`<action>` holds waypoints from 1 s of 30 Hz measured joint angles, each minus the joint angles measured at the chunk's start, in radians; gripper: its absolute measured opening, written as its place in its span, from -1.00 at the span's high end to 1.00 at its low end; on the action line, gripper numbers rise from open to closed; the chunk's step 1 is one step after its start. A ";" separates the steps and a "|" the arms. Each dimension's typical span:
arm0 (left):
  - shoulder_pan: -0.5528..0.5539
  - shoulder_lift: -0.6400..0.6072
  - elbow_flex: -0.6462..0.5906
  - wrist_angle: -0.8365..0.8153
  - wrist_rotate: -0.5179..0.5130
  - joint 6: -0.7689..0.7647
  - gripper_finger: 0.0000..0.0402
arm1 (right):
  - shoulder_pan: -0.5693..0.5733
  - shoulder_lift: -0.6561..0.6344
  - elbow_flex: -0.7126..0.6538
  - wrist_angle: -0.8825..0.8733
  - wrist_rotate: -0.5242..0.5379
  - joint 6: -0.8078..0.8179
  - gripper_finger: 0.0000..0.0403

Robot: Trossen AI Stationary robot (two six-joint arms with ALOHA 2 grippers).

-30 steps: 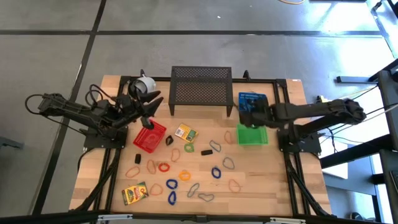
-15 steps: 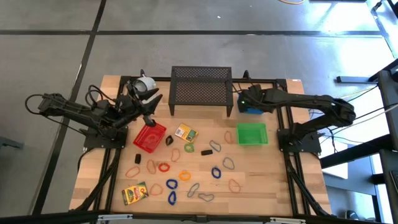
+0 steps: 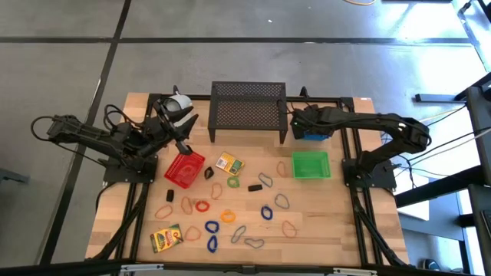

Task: Pick & Place Office Desk Supplies
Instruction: Put the blue rubber band into the blue bin, then put the orange rubber band into the blue bin

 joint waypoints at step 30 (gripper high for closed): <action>-0.005 0.000 0.000 -0.076 0.088 -0.264 0.36 | 0.630 -0.289 0.000 0.098 0.040 0.403 0.26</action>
